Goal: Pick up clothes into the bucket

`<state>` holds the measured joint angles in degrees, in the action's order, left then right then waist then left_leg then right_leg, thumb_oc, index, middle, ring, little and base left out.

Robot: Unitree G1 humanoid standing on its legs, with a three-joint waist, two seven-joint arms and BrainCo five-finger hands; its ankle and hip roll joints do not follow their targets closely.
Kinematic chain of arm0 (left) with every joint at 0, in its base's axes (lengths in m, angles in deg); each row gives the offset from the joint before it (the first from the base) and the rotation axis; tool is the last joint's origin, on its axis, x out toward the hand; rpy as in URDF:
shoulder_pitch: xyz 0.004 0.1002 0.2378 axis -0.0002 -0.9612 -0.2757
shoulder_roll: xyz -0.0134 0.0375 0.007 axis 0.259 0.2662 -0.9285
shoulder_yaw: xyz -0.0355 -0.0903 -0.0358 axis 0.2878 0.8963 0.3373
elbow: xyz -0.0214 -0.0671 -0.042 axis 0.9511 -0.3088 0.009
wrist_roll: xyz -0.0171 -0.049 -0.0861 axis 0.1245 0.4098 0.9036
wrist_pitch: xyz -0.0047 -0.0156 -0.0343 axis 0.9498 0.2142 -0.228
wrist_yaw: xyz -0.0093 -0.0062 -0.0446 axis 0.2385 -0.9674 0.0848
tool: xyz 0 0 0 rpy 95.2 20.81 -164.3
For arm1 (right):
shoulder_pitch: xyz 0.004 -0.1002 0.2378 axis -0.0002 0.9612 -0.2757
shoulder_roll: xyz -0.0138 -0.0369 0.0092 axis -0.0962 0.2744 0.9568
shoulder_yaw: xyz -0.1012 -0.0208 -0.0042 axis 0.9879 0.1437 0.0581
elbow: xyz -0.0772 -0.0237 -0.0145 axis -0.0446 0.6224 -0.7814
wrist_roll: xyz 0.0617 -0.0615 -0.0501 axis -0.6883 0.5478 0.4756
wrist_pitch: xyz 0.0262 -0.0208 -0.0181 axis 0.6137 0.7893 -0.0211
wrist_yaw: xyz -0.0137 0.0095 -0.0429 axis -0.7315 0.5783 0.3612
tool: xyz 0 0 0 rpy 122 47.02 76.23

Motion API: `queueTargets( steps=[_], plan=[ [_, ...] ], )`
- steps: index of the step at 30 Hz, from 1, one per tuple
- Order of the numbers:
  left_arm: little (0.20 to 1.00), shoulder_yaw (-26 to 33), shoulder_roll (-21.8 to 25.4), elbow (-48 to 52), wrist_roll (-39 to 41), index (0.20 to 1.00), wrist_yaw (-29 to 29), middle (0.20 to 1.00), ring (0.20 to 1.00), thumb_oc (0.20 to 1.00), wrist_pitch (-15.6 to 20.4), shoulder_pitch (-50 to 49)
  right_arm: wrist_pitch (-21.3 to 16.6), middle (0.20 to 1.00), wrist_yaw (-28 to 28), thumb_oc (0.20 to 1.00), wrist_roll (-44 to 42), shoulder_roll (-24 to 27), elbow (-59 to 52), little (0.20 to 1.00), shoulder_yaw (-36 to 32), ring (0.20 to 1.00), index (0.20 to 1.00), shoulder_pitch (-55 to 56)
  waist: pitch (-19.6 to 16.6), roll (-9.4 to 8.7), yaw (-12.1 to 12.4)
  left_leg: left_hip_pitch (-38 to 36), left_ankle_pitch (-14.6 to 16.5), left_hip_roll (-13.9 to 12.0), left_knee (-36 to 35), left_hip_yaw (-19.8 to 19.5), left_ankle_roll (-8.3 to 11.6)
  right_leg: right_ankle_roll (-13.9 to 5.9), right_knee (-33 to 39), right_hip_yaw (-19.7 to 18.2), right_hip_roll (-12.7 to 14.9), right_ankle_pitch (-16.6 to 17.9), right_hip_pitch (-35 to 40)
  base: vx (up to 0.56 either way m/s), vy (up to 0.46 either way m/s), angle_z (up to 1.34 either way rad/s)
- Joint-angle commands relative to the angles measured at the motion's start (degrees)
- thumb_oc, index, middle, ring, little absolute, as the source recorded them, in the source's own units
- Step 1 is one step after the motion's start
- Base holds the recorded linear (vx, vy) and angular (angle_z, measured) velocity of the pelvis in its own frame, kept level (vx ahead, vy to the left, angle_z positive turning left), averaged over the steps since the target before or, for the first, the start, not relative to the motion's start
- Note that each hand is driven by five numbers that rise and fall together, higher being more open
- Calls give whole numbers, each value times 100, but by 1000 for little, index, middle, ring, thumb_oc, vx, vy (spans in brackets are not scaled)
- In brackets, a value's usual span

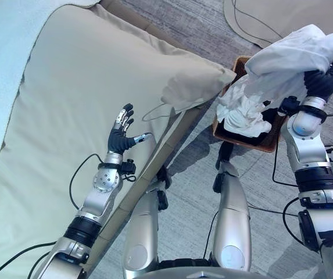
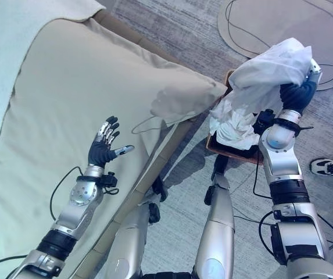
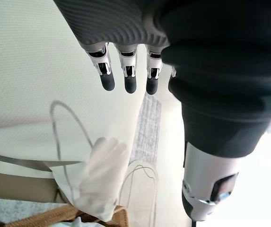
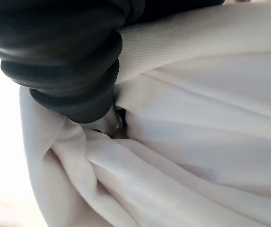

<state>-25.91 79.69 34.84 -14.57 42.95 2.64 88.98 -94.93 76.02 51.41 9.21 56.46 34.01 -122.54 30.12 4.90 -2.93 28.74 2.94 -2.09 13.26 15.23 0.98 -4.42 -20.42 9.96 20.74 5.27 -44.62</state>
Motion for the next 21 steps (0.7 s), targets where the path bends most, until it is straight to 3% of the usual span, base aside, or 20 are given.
queueTargets(
  steps=[1,5,13,14,15,21],
  plan=[
    [1000,-75,34,485,-165,1000,-168,1000,1000,1000,383,-102,-226,200,334,200,89,434,325,200,65,200,200,-753,-33,297,-12,566,15,-307,441,-660,363,-543,-361,-301,110,-157,-372,-38,18,-1],
    [1000,-139,70,533,-150,1000,-247,1000,1000,1000,391,-88,-218,200,430,200,-124,677,795,200,68,200,200,-1103,-33,379,5,765,36,-295,493,-612,362,-551,-447,-375,132,-151,-631,-6,12,1],
    [1000,-259,305,933,-126,1000,-344,1000,1000,1000,393,-194,5,200,391,200,-414,2034,2097,200,601,200,200,-2190,-33,468,13,1434,194,-306,879,-563,310,-569,-772,-582,151,-162,-1343,-9,31,-5],
    [1000,-279,322,995,-101,1000,-346,1000,1000,1000,390,-218,46,200,386,200,-399,2162,2188,200,650,200,200,-2234,-33,490,28,1461,357,-317,985,-634,347,-636,-901,-633,150,-335,-1367,0,0,0],
    [1000,-271,320,1053,-94,1000,-363,1000,1000,1000,392,-232,32,200,396,200,-429,2303,2294,200,708,200,200,-2345,-33,503,-9,1698,277,-317,1109,-591,311,-565,-943,-622,179,-222,-1531,0,0,0],
    [1000,-187,432,1384,-33,1000,-401,1000,1000,1000,418,-422,220,200,117,200,-225,2509,2474,200,1150,200,200,-2440,-33,547,-13,2158,593,-354,1663,-633,339,-570,-1463,-764,143,-510,-1938,16,16,3]
  ],
)
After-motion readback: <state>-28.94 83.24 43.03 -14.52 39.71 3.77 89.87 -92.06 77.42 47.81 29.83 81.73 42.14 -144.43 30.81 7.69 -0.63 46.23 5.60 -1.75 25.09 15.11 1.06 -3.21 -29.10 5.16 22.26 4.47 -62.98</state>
